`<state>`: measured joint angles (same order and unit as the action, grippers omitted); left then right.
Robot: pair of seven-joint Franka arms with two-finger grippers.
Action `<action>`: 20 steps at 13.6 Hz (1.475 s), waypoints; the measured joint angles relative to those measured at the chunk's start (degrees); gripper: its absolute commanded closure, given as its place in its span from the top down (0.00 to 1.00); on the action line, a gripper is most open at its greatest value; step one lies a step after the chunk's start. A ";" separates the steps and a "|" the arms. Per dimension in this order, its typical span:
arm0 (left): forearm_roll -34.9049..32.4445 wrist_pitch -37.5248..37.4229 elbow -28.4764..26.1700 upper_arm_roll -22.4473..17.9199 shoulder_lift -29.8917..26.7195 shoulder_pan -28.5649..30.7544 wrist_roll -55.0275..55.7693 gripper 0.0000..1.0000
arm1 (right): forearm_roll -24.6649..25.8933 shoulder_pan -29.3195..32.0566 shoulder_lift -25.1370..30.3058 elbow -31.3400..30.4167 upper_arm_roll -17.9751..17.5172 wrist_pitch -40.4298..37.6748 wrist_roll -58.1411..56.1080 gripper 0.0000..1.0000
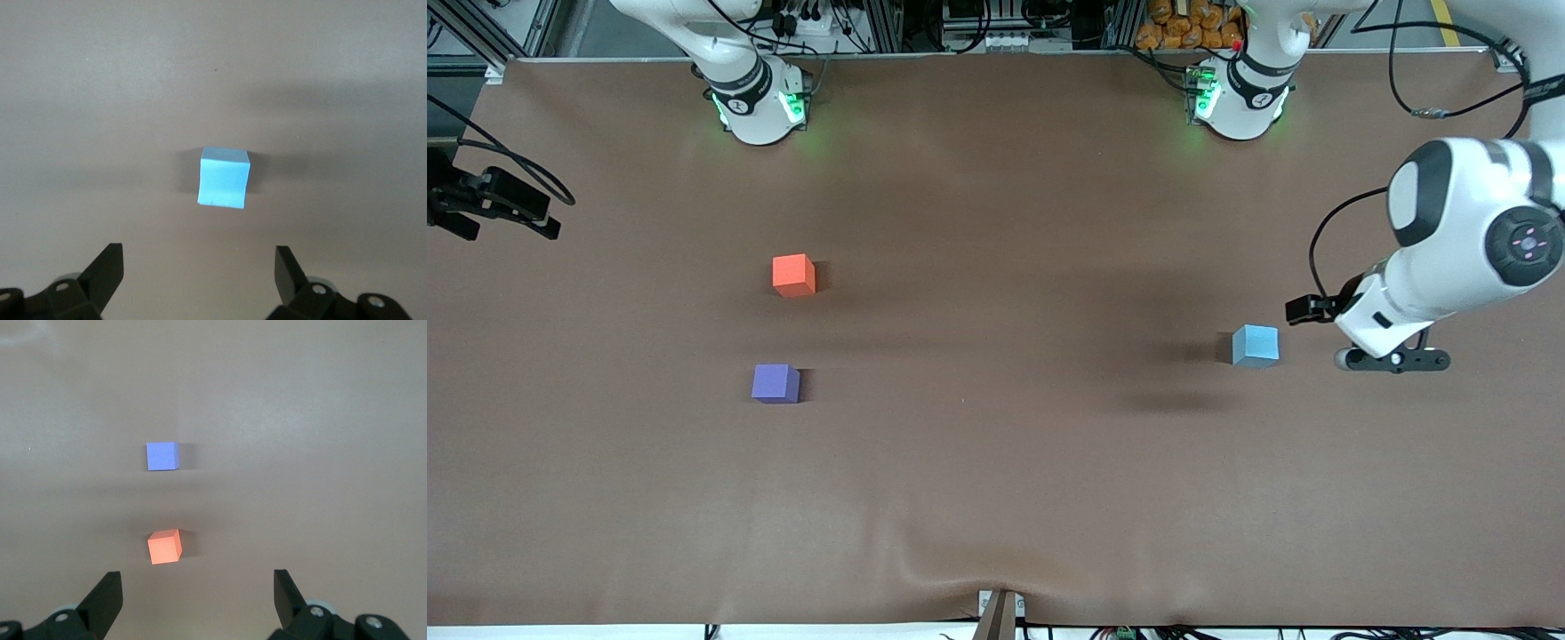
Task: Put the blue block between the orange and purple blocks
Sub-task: 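Reach the left gripper down over the light blue cube, then grasp the light blue cube with the left gripper and lift it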
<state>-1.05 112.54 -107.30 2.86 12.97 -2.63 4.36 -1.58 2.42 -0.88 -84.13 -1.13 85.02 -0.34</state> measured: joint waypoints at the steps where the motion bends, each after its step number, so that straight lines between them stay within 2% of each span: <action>1: -0.01 2.33 -1.49 0.00 0.67 -0.03 -0.02 1.00 | 0.12 0.04 0.00 0.13 0.08 0.00 0.00 1.00; 8: -1.61 19.44 -12.90 0.18 2.92 -0.18 -0.05 1.00 | 0.36 2.00 0.02 0.38 0.88 -0.49 -0.02 1.00; 11: -1.61 23.84 -14.16 0.30 4.71 -0.23 0.00 1.00 | 0.37 2.64 0.02 0.39 0.93 -0.50 -0.02 1.00; 18: -1.61 27.31 -14.39 0.69 8.34 -0.25 0.05 1.00 | 0.30 2.91 0.02 0.43 0.68 -0.50 -0.02 1.00; 20: -1.61 27.71 -14.40 0.82 9.15 -0.25 0.06 0.72 | 0.30 2.90 0.02 0.43 0.36 -0.50 -0.02 1.00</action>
<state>-2.66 140.25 -121.70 3.69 22.12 -2.89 4.42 -1.29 5.31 -0.86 -83.70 -0.77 84.52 -0.36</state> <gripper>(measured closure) 0.000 0.000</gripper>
